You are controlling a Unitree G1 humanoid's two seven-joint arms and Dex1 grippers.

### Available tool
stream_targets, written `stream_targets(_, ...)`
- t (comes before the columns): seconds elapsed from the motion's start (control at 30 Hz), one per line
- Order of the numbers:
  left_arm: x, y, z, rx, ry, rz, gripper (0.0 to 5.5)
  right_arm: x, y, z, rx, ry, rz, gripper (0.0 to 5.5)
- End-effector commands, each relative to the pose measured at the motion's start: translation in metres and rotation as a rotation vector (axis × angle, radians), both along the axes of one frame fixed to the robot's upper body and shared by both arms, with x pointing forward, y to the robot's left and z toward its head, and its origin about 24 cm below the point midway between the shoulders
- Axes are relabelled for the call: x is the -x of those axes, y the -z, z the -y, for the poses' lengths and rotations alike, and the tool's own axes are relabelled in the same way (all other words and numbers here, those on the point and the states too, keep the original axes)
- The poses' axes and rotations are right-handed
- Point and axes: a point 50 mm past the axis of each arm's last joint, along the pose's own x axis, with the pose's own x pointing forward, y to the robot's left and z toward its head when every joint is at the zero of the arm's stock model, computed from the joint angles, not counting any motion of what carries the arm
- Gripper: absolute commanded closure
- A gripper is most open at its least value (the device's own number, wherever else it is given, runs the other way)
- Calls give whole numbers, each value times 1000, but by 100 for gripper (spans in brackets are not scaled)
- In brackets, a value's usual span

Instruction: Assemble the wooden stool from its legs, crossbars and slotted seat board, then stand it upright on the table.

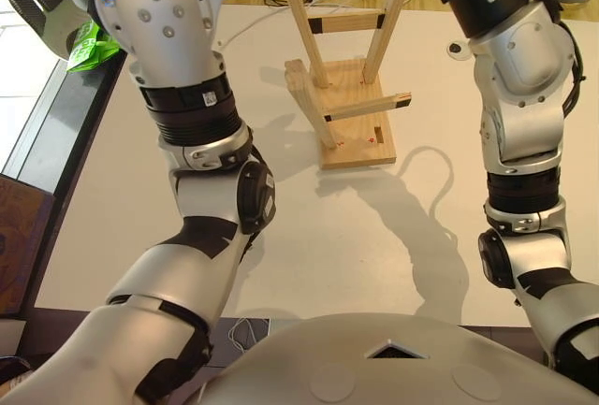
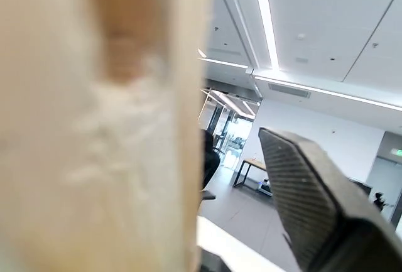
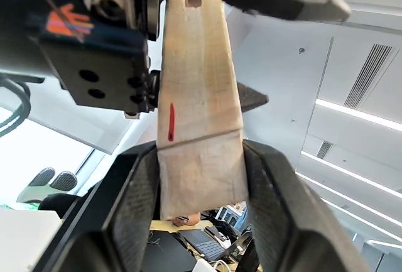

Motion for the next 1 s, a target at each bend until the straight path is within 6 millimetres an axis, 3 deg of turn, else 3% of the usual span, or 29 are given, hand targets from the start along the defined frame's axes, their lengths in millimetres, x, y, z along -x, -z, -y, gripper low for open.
stream_targets(0.03,7,-5,5,52,35,24,266,-4,2,4,-103,8,-76,354)
stream_targets(0.13,2,5,12,75,32,9,321,-2,3,-3,-170,-33,-132,354)
stream_targets(0.4,-21,39,22,92,-55,24,403,-5,-1,-16,-396,-126,-283,355)
stream_targets(0.63,-29,42,20,37,-92,56,423,-3,-1,-20,-435,-202,-367,355)
stream_targets(0.77,-39,45,11,13,-149,55,438,-1,7,-23,-319,-245,-412,355)
stream_targets(0.83,-44,43,4,8,-174,66,446,0,17,-19,-222,-239,-428,297)
stream_targets(1.0,-63,39,-23,-5,-245,68,447,5,44,13,108,-159,-440,223)
